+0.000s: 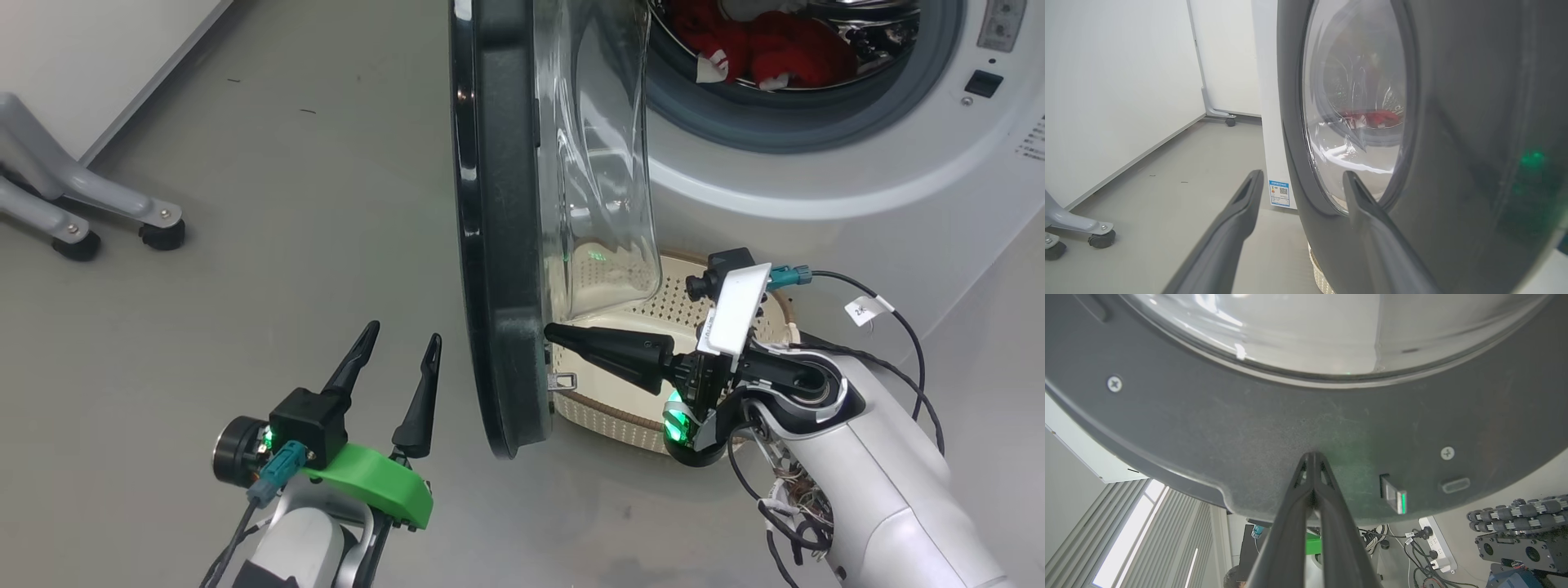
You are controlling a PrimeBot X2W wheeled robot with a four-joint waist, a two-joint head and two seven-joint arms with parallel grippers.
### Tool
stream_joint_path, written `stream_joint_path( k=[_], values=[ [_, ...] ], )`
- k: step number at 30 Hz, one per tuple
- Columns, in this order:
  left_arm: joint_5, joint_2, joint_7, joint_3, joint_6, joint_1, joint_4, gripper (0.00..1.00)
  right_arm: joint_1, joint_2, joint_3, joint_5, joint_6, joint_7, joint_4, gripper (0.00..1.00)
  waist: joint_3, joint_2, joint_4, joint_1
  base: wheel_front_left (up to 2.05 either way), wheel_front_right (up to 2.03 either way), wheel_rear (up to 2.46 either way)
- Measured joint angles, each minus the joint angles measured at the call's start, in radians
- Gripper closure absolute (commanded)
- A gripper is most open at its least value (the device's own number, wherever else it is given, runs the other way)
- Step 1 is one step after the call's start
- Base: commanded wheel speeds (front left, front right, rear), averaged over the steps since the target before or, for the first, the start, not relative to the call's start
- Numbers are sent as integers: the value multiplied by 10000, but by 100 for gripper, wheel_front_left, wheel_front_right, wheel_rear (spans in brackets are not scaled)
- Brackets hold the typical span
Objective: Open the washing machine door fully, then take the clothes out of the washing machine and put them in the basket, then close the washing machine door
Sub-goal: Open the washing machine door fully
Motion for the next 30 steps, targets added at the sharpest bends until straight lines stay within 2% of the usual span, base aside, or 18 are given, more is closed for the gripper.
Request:
stream_joint_path(
  k=[12, 16, 22, 23, 24, 25, 26, 30],
  values=[
    [-6, 4, 0, 77, 121, 102, -4, 0, 78, 36, 188, 267, 0, -556, -109, 100, -81, 0, 65, 0, 0, 0, 0],
    [-58, 4, 0, 84, 127, 104, -6, 0, 319, 52, -117, 372, 0, -865, -244, 100, -97, 0, 6, 0, 0, 0, 0],
    [-75, 4, 0, 125, 167, 110, -8, 0, 877, 61, -1158, 512, -2, -1755, -633, 100, -124, 0, -79, 0, 0, 0, 0],
    [-86, 4, 0, 150, 174, 113, -8, 0, 988, 61, -1337, 504, 0, -1902, -746, 96, -128, 0, -94, 0, 0, 0, 0],
    [-111, 4, 0, 173, 198, 118, -8, 0, 1089, 71, -1546, 477, 0, -2134, -823, 53, -131, 0, -110, 0, 0, 0, 0],
    [-150, 4, 0, 197, 203, 125, -8, 0, 1200, 69, -1701, 447, 0, -2263, -903, 19, -135, 0, -127, 0, 0, 0, 0],
    [-173, 6, 0, 313, 245, 167, -8, 0, 1433, 54, -1868, 282, 0, -2523, -1053, 0, -144, 0, -180, 0, 0, 0, 0],
    [-267, 8, 0, 380, 247, 207, -25, 0, 1924, 19, -2372, -148, 0, -3300, -1415, 0, -161, 0, -294, 0, 0, 0, 0]
  ],
)
